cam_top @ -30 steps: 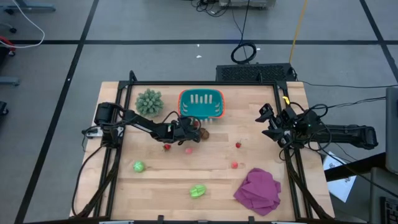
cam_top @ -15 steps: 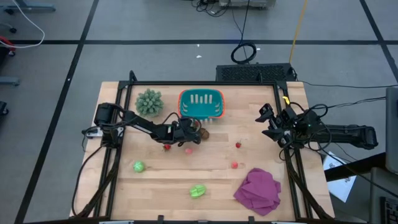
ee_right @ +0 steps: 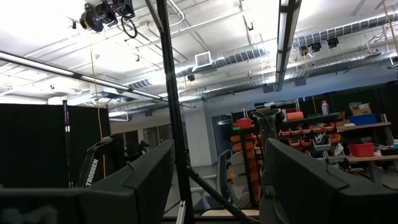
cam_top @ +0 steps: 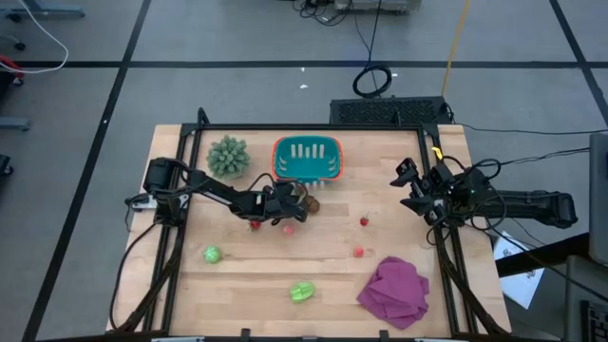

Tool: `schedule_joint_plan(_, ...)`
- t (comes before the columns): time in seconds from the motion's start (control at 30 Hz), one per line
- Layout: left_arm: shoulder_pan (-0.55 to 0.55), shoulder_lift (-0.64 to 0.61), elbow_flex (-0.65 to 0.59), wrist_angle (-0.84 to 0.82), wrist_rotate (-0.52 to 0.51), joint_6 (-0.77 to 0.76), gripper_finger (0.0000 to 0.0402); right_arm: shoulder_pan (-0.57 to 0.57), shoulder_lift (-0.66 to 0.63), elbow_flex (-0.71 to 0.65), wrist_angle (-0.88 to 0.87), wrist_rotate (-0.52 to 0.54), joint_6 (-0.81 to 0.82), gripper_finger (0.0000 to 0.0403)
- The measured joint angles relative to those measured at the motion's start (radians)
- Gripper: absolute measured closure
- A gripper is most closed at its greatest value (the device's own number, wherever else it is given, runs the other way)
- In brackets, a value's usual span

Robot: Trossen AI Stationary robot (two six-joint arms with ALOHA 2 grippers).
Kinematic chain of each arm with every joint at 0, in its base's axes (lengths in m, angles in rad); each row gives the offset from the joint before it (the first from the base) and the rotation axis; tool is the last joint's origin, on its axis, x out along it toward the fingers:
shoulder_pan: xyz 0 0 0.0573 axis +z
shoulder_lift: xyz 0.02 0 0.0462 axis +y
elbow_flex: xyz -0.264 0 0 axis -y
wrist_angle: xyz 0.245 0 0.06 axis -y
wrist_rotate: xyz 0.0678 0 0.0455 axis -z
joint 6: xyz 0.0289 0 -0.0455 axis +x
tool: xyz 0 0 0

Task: Pick and placing Produce into tupperware
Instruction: Put the top red strawberry into the blue basket

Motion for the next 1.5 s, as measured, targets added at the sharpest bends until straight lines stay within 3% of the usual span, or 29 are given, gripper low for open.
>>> schedule_joint_plan(0.97, -0.108, -0.018, 0.0, -0.065, 0.017, -0.079, 0.0402, 0.0, 0.0, 0.0, -0.011, 0.0, 0.034, 0.0161)
schedule_joint_plan(1.27, -0.186, -0.126, 0.0, -0.128, -0.07, -0.105, 0.0401, 0.0, 0.0, 0.0, -0.014, 0.0, 0.024, 0.0161)
schedule_joint_plan(1.5, -0.201, -0.132, 0.001, -0.141, -0.09, -0.116, 0.0402, 0.0, 0.0, 0.0, -0.014, 0.0, 0.025, 0.0161)
